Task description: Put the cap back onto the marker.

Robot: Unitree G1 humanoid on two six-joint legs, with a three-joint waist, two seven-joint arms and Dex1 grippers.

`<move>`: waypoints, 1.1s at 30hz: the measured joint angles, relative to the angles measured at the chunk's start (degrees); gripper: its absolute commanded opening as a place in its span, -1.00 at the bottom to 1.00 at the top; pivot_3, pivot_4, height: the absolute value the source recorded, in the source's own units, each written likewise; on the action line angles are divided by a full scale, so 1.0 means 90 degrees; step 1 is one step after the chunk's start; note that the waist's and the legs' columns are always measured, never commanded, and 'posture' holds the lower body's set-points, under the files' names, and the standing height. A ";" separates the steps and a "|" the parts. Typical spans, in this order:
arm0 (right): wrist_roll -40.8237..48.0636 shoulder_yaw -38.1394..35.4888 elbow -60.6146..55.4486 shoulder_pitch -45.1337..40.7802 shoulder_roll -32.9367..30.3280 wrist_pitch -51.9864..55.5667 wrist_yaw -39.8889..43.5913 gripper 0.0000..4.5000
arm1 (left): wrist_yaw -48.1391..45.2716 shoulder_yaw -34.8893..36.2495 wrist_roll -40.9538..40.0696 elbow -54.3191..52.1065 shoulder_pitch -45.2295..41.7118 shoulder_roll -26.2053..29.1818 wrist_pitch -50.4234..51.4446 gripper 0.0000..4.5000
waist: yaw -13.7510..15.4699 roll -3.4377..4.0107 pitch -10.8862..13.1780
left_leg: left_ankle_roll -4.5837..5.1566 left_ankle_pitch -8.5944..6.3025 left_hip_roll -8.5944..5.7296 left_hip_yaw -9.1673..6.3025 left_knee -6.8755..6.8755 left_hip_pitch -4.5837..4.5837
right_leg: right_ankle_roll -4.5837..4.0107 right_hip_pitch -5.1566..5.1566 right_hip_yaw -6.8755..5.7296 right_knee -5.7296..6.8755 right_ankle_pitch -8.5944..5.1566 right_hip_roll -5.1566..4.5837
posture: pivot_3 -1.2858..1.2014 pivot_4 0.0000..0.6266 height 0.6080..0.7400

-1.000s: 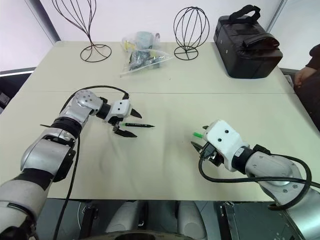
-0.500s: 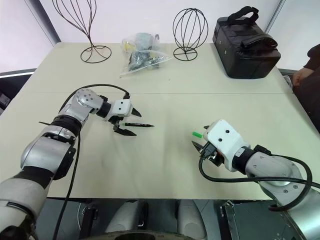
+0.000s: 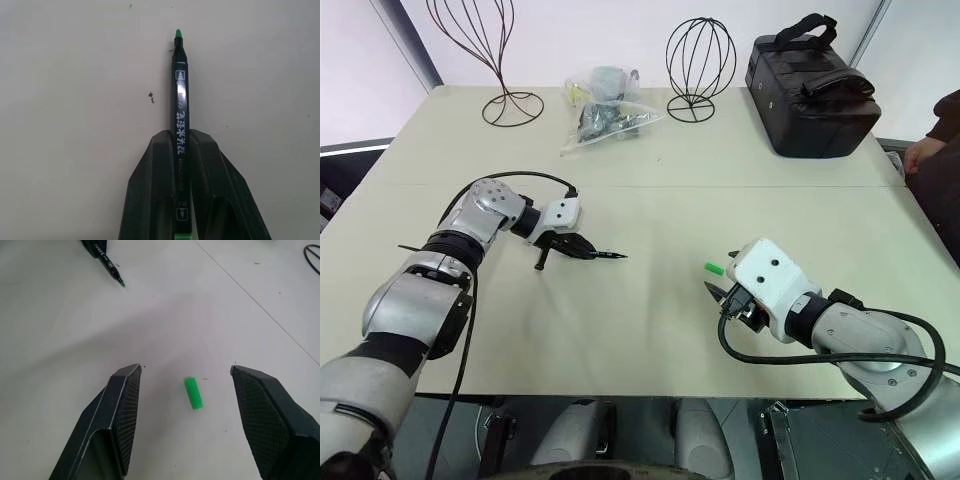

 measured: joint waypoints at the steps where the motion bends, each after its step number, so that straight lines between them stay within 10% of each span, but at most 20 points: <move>1: 0.0000 -0.0001 0.0000 0.0000 -0.0002 0.0000 0.0003 0.29 | 0.0001 0.0011 -0.0001 -0.0001 0.0000 -0.0002 -0.0004 -0.97 | 0.0000 0.0000 0.0000 | 0.0000 0.0000 0.0000 0.0000 0.0000 0.0000 | 0.0000 0.0000 0.0000 0.0000 0.0000 0.0000 | 0.03 -0.52 1.00; 17: -0.0007 -0.0275 0.0183 0.0112 0.0026 -0.0161 0.0329 0.29 | 0.0101 0.0305 -0.0465 -0.0901 0.0169 -0.0288 -0.1154 -0.97 | 0.0001 -0.0008 0.0005 | 0.0000 0.0000 0.0002 0.0000 0.0001 -0.0023 | 0.0000 -0.0019 0.0000 -0.0005 0.0000 -0.0008 | 0.03 -0.52 1.00; 33: -0.0468 0.0666 0.3524 -0.0850 0.0394 -0.2369 0.1849 0.29 | -0.0231 0.0462 -0.1376 -0.3789 0.0950 0.0118 0.0699 -0.97 | -0.0014 -0.0006 0.0007 | -0.0001 0.0001 0.0005 0.0004 0.0000 -0.0019 | 0.0000 -0.0021 0.0008 -0.0003 0.0000 -0.0003 | 0.03 -0.52 1.00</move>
